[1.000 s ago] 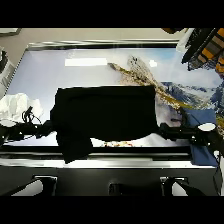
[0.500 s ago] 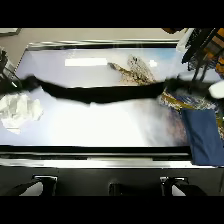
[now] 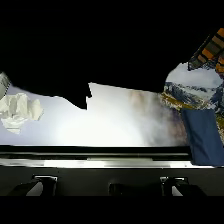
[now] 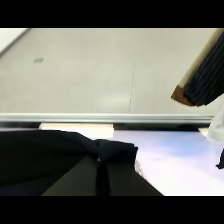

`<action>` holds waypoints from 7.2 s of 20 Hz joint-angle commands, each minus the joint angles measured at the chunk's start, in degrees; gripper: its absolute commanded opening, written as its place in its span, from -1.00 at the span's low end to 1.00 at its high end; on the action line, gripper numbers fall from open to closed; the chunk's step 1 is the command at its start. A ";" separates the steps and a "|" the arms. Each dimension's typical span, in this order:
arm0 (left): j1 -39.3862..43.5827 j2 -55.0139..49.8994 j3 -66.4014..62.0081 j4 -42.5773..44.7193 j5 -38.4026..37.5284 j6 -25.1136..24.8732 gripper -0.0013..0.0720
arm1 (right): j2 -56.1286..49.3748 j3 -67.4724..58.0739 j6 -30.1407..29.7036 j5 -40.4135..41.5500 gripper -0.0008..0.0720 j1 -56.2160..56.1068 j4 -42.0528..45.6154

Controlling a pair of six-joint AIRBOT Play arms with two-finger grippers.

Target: Fold the clothes and pants, and hang the long-sleeved shirts on hangers.

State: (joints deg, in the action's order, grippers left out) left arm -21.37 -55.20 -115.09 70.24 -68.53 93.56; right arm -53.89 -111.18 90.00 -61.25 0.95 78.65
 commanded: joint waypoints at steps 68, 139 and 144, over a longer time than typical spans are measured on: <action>-16.61 -7.34 84.56 -17.49 -5.14 -8.72 0.49 | -24.11 46.90 -6.67 -21.81 0.44 24.96 -22.34; 2.01 -37.53 38.38 -5.77 -5.35 -6.58 -0.93 | -35.89 37.75 -7.80 -0.57 -0.88 6.51 -12.09; 3.04 -45.27 32.20 -5.77 -5.53 -6.60 -0.92 | -41.27 37.13 -5.42 0.79 -0.82 6.23 -13.90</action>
State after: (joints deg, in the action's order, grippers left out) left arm -18.85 -95.96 -79.22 64.53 -73.80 87.07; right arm -91.98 -73.01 83.02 -61.58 7.60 65.80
